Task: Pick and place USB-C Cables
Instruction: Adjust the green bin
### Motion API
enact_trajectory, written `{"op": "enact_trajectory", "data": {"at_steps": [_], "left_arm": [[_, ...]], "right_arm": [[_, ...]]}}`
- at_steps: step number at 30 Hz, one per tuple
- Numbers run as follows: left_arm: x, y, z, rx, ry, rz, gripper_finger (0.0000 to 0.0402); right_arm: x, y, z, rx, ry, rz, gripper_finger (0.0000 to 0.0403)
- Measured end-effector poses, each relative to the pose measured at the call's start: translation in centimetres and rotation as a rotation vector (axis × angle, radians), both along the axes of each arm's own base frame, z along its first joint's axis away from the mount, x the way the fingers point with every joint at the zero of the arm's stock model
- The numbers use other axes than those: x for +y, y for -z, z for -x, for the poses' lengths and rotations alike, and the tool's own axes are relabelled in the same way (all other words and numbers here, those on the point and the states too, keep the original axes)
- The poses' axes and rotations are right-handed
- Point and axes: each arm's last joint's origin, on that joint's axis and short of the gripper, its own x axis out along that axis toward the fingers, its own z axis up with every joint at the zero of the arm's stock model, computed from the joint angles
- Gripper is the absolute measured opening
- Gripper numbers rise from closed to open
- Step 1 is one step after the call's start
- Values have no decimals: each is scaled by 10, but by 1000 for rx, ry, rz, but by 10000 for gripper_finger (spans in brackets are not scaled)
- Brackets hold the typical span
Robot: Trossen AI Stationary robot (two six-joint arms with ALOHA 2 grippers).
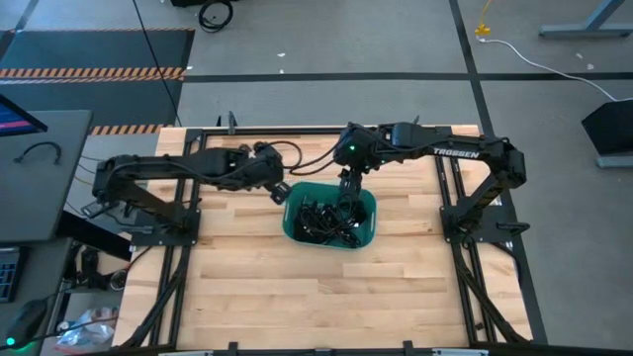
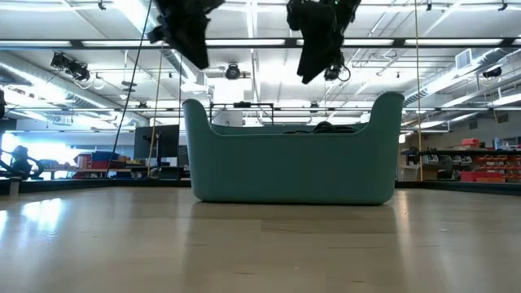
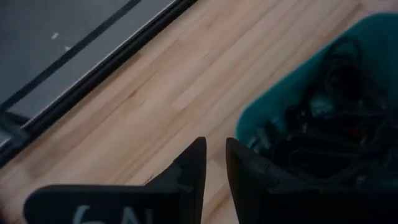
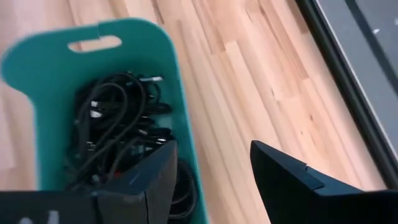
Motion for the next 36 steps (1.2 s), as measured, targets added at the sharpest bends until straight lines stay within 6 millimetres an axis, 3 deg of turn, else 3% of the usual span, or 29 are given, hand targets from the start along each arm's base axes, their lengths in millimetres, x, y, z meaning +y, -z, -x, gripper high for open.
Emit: {"op": "enact_trajectory", "data": {"at_steps": [8,13,20,27,31,36], "left_arm": [[-1,-8,45,195,-57,-5,68],[-3,-6,64,323,-130,19,65],[-9,-6,69,375,-110,15,40],[-16,-4,68,412,-14,8,5],[-18,17,71,479,-2,44,4],[-21,67,77,510,37,170,3]], "right_arm": [[6,-33,16,56,52,-121,205],[19,-33,31,191,116,-193,161],[58,-31,35,271,135,-178,16],[110,-31,40,252,202,-116,4],[135,-29,49,238,282,-80,3],[157,-4,58,290,359,-87,2]]}}
